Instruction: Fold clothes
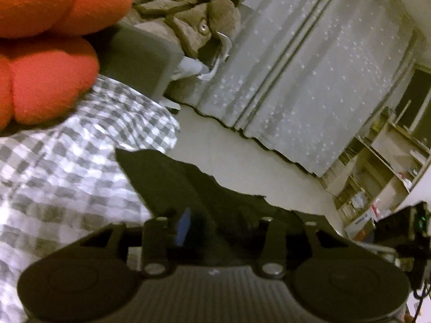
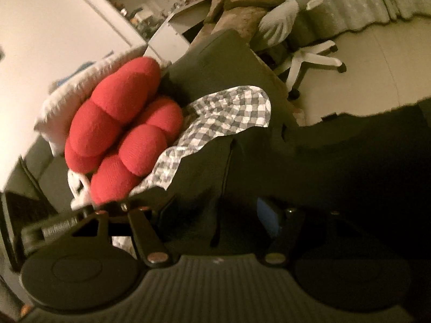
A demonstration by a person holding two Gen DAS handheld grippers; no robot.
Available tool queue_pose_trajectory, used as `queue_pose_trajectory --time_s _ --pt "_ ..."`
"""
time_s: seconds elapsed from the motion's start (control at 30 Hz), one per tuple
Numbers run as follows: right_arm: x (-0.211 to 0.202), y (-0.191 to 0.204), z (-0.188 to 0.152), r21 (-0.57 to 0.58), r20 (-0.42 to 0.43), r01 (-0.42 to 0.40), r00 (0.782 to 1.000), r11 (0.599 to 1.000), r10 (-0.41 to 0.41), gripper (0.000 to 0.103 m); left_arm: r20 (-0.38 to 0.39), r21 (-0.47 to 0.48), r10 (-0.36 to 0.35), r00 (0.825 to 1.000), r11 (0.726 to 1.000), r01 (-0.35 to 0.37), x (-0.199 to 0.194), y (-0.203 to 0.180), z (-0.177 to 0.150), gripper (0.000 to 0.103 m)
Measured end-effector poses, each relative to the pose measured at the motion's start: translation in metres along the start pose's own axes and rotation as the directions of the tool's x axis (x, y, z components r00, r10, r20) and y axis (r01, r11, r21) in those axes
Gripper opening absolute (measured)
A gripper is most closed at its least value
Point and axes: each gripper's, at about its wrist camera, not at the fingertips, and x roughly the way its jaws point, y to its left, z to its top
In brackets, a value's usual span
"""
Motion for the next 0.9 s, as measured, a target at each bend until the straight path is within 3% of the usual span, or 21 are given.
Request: queue_pose_trajectory --time_s 0.13,0.37,0.43,0.6,0.7,0.77,0.83,0.9 --pt "-0.003 0.009 0.001 -0.077 -0.005 0.021 1.000 0.997 -0.021 0.064 0.007 0.006 0.034 0.999 0.999 -0.034 -0.006 0.004 -0.001 0.041" --pt "0.012 0.010 -0.006 -0.049 -0.079 -0.026 0.997 0.998 0.022 0.035 -0.018 -0.006 0.126 0.992 0.992 -0.126 0.000 0.016 0.006 0.041" --pt "0.019 0.015 -0.012 -0.063 -0.098 -0.025 0.995 0.998 0.019 0.032 -0.018 -0.021 0.149 0.989 0.989 -0.149 0.008 0.022 0.015 0.041" --pt "0.026 0.027 -0.023 -0.130 -0.057 0.031 0.998 0.991 -0.038 0.004 -0.010 -0.005 0.196 0.981 0.981 -0.196 0.023 0.022 0.034 0.039" --pt "0.020 0.032 -0.022 -0.108 -0.055 0.018 0.998 0.994 -0.024 0.004 -0.010 0.027 0.172 0.985 0.985 -0.172 0.026 0.010 0.046 0.039" --pt "0.018 0.037 -0.021 -0.100 -0.061 -0.011 0.998 0.995 0.005 0.004 -0.039 0.080 0.156 0.987 0.985 -0.153 0.032 -0.004 0.053 0.044" --pt "0.018 0.044 -0.023 -0.116 -0.077 -0.023 0.997 0.993 0.014 0.004 -0.110 0.162 0.176 0.978 0.974 -0.157 0.048 -0.020 0.053 0.051" --pt "0.019 0.049 -0.025 -0.128 -0.093 -0.034 0.995 0.991 0.022 0.004 -0.153 0.252 0.216 0.964 0.952 -0.173 0.063 -0.034 0.050 0.052"
